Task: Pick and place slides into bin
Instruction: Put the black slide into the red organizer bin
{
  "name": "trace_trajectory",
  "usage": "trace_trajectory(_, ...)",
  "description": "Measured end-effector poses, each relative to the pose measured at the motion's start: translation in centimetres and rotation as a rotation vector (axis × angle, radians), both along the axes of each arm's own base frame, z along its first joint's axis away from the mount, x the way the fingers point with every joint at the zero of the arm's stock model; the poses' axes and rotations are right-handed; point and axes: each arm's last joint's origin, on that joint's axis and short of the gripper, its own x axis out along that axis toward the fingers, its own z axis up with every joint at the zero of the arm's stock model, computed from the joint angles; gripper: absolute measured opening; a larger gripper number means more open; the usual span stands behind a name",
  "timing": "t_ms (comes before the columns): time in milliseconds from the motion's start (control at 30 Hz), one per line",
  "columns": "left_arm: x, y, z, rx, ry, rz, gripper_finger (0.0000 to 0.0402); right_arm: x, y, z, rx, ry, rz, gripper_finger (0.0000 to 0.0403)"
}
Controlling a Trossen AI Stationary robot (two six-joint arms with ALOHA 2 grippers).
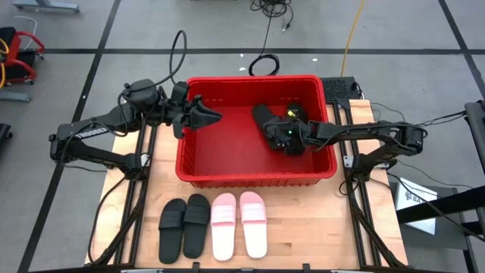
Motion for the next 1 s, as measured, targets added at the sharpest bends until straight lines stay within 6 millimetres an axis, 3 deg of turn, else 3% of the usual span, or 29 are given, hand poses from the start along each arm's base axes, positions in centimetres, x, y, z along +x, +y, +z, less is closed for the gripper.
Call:
trace_trajectory(233,0.0,0.0,0.0,0.019,-0.003,0.002,0.0086,-0.9,0.3,1.8,0.040,-0.116,-0.070,0.0011)
trace_trajectory(800,0.0,0.1,0.0,0.068,-0.010,0.012,0.0086,-4.2,1.2,5.8,0.040,-0.248,-0.182,0.0003)
trace_trajectory(1000,0.0,0.1,0.0,0.074,-0.011,0.012,0.0086,-4.1,1.0,8.9,-0.048,-0.324,-0.239,0.0001)
